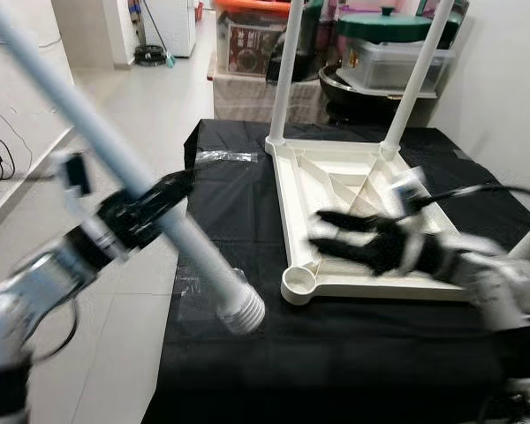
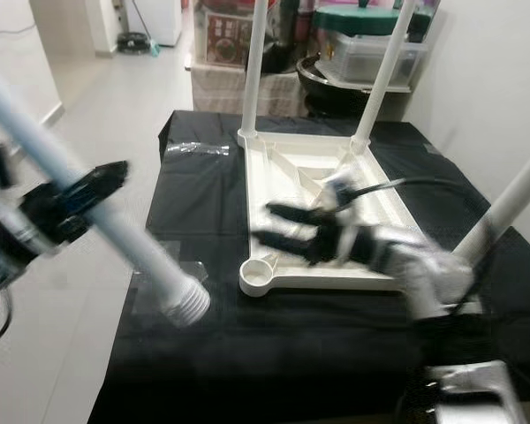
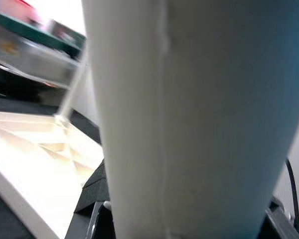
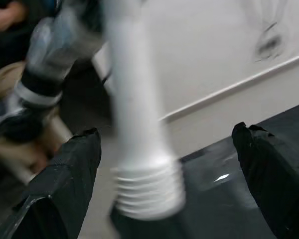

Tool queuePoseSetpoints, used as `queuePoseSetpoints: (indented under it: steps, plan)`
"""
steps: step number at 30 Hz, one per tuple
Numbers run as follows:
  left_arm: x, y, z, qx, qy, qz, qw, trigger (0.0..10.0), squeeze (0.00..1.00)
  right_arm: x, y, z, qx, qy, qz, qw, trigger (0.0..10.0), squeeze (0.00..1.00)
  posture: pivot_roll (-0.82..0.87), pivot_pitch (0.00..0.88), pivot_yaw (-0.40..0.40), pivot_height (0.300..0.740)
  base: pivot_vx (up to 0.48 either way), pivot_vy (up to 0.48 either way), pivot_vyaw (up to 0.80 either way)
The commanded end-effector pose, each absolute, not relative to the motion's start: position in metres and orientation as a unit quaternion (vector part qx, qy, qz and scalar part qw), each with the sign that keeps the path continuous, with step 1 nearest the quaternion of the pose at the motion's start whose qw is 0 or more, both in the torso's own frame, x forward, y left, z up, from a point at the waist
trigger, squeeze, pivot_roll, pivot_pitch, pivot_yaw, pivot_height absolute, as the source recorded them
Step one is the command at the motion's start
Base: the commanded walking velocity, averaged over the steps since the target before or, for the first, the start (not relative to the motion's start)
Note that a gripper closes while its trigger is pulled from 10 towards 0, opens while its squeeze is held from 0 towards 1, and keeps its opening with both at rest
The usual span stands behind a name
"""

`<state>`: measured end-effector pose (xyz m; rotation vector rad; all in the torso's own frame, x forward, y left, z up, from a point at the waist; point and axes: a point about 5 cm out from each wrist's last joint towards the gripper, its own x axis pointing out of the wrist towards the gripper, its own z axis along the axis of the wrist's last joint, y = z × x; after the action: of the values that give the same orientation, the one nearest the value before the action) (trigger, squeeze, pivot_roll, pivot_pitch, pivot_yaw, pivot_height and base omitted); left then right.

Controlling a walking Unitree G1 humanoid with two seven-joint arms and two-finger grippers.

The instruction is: Building children table

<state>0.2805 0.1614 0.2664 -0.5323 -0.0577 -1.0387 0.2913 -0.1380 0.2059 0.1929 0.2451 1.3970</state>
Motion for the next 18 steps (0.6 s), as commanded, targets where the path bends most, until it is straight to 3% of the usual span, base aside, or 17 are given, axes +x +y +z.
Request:
queuePoseSetpoints:
  steps: [1, 6, 9, 18]
  plan:
    - [0.282, 0.162, 0.261, -0.243, -0.016, -0.492, 0.836, 10.0, 0.00, 0.289, -0.138, 0.205, 0.085, 0.121, 0.643, 0.752, 10.0, 0.00, 0.09, 0.000, -0.053, 0.740, 0.000, 0.000, 0.00]
    - [0.282, 0.146, 0.262, -0.229, 0.010, -0.542, 0.808, 10.0, 0.00, 0.281, -0.118, 0.202, 0.084, 0.130, 0.667, 0.729, 10.0, 0.00, 0.07, 0.000, -0.038, 0.740, 0.000, 0.000, 0.00]
    - [0.281, 0.132, 0.254, -0.217, 0.035, -0.574, 0.789, 10.0, 0.00, 0.285, -0.109, 0.203, 0.082, 0.124, 0.655, 0.740, 10.0, 0.00, 0.07, 0.000, -0.035, 0.740, 0.000, 0.000, 0.00]
    - [0.282, 0.114, 0.241, -0.212, 0.055, -0.601, 0.769, 10.0, 0.00, 0.290, -0.096, 0.204, 0.086, 0.118, 0.636, 0.758, 10.0, 0.00, 0.07, 0.000, -0.031, 0.740, 0.000, 0.000, 0.00]
